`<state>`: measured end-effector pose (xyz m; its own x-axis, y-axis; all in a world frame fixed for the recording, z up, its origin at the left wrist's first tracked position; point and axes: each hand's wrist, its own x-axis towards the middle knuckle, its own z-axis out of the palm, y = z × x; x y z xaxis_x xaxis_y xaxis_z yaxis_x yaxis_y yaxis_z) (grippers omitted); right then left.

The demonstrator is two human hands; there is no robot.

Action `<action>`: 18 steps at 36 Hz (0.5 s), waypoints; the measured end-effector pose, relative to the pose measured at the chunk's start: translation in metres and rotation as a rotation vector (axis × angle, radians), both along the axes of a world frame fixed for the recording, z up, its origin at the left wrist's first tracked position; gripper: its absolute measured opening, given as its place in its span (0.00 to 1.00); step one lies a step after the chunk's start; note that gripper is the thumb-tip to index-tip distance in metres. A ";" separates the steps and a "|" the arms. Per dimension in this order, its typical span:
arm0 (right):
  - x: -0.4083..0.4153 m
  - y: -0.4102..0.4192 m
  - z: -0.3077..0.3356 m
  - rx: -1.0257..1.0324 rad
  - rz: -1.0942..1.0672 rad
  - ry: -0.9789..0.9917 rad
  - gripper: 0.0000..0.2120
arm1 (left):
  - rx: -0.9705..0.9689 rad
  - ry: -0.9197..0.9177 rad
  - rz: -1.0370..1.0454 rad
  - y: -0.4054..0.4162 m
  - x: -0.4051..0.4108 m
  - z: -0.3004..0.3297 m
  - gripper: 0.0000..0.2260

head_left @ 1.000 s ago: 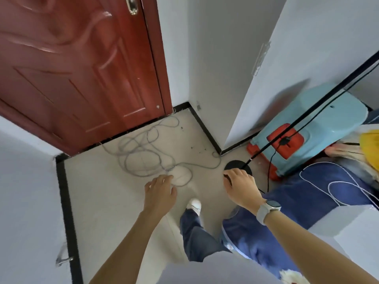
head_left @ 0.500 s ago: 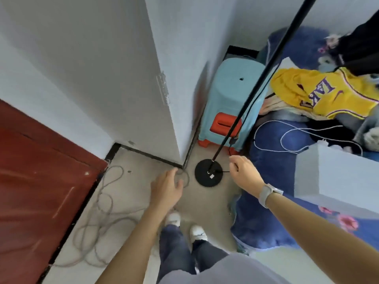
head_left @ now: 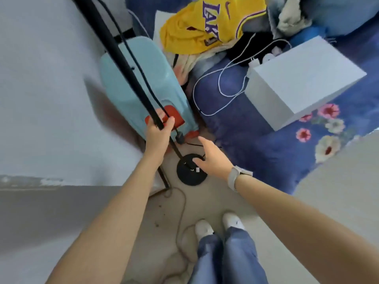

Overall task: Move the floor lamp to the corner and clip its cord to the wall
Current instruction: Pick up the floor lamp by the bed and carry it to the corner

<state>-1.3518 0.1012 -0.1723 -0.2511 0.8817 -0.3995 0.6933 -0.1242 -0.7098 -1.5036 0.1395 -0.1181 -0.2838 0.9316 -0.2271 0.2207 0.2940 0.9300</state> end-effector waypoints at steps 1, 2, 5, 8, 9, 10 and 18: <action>0.000 -0.003 -0.007 -0.012 -0.010 0.012 0.35 | -0.007 -0.038 0.051 0.003 0.001 -0.004 0.10; 0.004 -0.005 -0.018 -0.027 -0.035 0.020 0.35 | -0.005 -0.057 0.071 0.007 0.005 -0.013 0.09; 0.007 -0.007 -0.058 -0.049 -0.091 0.053 0.36 | 0.020 -0.001 0.015 0.011 0.016 -0.040 0.10; -0.009 0.004 -0.086 -0.003 -0.103 0.088 0.39 | 0.073 0.062 -0.029 0.023 0.013 -0.058 0.11; -0.016 0.011 -0.094 0.014 -0.115 0.108 0.40 | 0.087 0.059 -0.038 0.029 0.013 -0.064 0.12; -0.023 0.019 -0.101 0.027 -0.130 0.134 0.41 | 0.094 0.046 -0.042 0.034 0.013 -0.070 0.14; -0.067 0.044 -0.144 0.008 -0.035 0.223 0.16 | 0.069 -0.160 0.018 0.029 0.005 -0.099 0.26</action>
<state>-1.4192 0.1455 -0.3166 -0.3019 0.8941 -0.3309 0.5148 -0.1393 -0.8459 -1.4989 0.1686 -0.2170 -0.2663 0.9416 -0.2060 0.0638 0.2305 0.9710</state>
